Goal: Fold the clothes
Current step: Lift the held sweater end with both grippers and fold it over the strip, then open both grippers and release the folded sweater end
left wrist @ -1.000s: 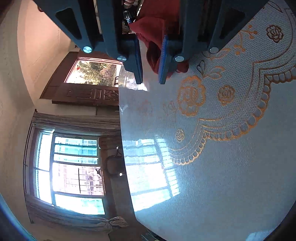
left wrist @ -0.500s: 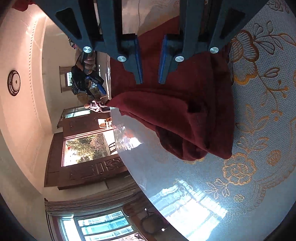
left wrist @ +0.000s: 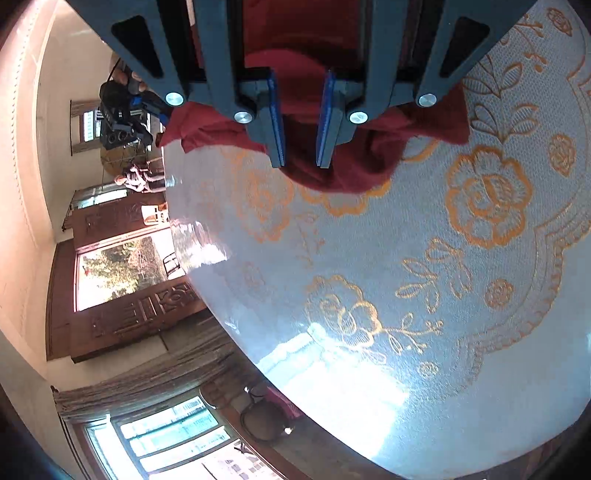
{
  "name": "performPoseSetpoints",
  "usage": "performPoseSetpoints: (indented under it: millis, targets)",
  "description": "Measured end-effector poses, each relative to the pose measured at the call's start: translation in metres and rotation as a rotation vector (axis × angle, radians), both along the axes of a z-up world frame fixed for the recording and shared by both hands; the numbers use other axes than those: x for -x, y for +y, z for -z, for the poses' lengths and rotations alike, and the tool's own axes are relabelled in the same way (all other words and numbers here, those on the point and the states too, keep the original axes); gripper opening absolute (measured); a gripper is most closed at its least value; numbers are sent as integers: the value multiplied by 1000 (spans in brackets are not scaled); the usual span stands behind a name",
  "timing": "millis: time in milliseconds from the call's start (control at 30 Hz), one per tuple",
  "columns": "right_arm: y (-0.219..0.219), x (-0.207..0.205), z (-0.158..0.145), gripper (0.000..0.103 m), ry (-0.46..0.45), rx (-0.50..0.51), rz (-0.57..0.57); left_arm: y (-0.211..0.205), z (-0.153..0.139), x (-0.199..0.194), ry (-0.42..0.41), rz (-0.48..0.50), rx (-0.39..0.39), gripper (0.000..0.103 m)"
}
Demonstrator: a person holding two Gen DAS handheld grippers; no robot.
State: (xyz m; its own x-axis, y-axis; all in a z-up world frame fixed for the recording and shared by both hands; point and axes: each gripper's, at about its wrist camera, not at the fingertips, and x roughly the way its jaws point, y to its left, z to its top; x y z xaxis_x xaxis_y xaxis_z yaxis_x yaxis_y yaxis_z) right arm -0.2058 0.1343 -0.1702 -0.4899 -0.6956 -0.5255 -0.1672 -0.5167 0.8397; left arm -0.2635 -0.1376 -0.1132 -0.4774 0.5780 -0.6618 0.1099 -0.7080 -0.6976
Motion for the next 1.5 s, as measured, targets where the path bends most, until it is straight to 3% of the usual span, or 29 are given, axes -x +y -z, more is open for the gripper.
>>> performPoseSetpoints:
  millis: [67, 133, 200, 267, 367, 433, 500, 567, 633, 733, 867, 967, 1033, 1100, 1200, 1333, 1433, 1500]
  targets:
    - [7, 4, -4, 63, 29, 0, 96, -14, -10, -1, 86, -124, 21, 15]
    - [12, 0, -10, 63, 84, -6, 127, -19, -18, -8, 138, -160, 55, 15]
    - [15, -5, -14, 63, 90, -40, 97, -10, -23, -13, 156, -32, 76, 15]
    - [14, -10, -16, 63, 82, -67, 32, 15, -26, -31, 187, 164, 118, 15]
    - [-15, -21, -21, 63, 121, 4, -183, 54, -22, -63, 198, 427, 68, 16]
    - [-51, -22, -19, 63, 120, 67, -343, 73, -15, -77, 177, 507, 91, 16]
    - [-96, -17, -11, 63, 85, 65, -466, 85, -3, -80, 161, 526, 164, 16]
    - [-137, -8, 6, 63, 3, 73, -554, 83, 8, -82, 137, 486, 212, 15]
    - [-170, 0, 21, 63, -52, 46, -607, 71, 14, -90, 127, 425, 171, 15]
    - [-202, 12, 19, 63, -32, 16, -668, 51, 16, -105, 136, 334, 140, 15]
    - [-214, 50, 6, 63, -2, 12, -597, 45, 11, -122, 170, 328, 178, 15]
    - [-211, 75, -2, 63, 27, -15, -458, 44, 9, -118, 161, 317, 179, 15]
    - [-205, 81, -5, 63, 33, -13, -371, 42, 6, -114, 149, 303, 173, 15]
    - [-201, 77, -11, 63, 45, 39, -363, 43, 0, -107, 165, 291, 155, 15]
    - [-187, 48, -28, 63, 114, 43, -394, 48, -11, -98, 208, 275, 174, 16]
    - [-146, -10, -32, 63, 170, -2, -339, 60, -4, -74, 167, 223, 227, 15]
    - [-101, -58, -24, 64, 156, -133, -271, 54, 11, -84, 129, 243, 271, 15]
    - [-70, -85, -17, 64, 133, -218, -220, 43, 12, -99, 153, 260, 294, 15]
